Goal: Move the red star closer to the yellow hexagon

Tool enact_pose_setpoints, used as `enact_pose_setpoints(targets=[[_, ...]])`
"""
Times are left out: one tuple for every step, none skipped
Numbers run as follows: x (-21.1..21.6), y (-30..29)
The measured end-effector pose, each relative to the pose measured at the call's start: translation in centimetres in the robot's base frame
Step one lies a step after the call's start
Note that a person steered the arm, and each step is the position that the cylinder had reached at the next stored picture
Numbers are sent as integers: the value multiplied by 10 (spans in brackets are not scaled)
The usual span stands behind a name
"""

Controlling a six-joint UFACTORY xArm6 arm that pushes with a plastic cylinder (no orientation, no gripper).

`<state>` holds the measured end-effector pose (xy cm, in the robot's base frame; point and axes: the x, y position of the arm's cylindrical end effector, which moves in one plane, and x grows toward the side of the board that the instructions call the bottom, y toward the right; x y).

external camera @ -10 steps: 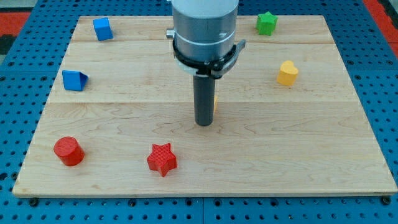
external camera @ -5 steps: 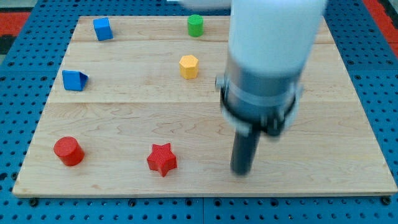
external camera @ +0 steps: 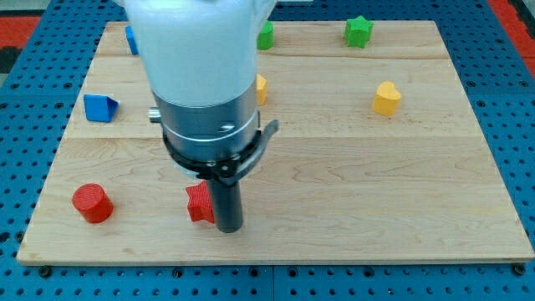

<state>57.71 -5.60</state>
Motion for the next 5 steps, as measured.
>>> enact_pose_setpoints(targets=[[4, -4], [-19, -34], [-17, -48], [-43, -60], [-60, -32]])
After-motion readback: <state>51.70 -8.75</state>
